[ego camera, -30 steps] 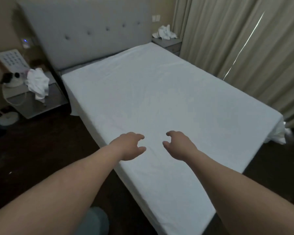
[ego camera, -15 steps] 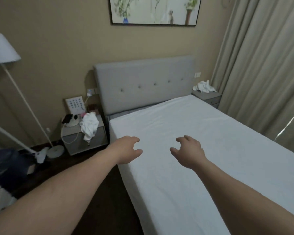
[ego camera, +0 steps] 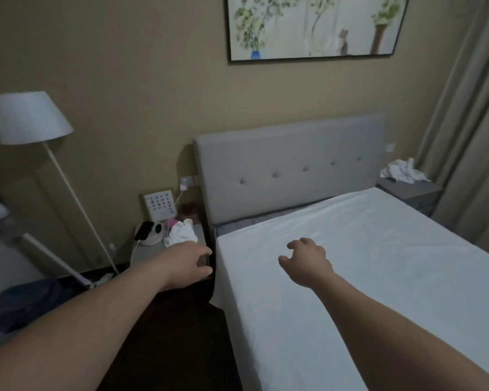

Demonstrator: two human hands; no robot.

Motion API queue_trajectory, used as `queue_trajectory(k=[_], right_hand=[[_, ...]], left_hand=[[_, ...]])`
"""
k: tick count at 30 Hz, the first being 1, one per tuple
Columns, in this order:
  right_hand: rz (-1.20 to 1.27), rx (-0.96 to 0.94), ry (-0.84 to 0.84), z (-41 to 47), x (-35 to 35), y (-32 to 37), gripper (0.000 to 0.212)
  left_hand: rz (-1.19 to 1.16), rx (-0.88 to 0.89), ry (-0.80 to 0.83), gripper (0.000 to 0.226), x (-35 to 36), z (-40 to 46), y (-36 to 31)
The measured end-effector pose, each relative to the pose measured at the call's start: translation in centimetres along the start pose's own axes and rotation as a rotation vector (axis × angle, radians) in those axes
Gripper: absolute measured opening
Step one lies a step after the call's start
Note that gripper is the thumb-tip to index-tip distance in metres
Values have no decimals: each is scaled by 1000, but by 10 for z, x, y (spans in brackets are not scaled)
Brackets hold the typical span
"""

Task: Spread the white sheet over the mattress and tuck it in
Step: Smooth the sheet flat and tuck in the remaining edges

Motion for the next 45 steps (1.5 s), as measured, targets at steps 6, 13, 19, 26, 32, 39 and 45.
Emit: queue_trajectory(k=[6,13,19,26,32,39,45], right_hand=[[-32,-88,8,111,3,97,58],[86,37,11,255,53,186,53],[61,103,80,335,63,227,55],[169,244,100,478,69,211,55],[328,380,238,574,107,198,56],[423,469,317,661,150,187,55],[566,619,316,744,244,171,52]], left_hand=[[-40,-20,-9,58,-61,76,94],[-22,75,96,61,-108,219,230],[26,113,172,62,-159,332,295],[106,242,219,55,-182,498,298],[126,263,392,44,-164,603,310],[126,310,486,32,-135,753,315],[113,339,513,30,-39,895,339]])
Point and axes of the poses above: each hand's wrist, its own z-axis towards the middle knuckle, its own x-axis out of the palm, y = z × x, the point moved 1 cm from there along z, towards the middle knuckle, and after that the axes turned 15 degrees about y, right-handed, at the moved point
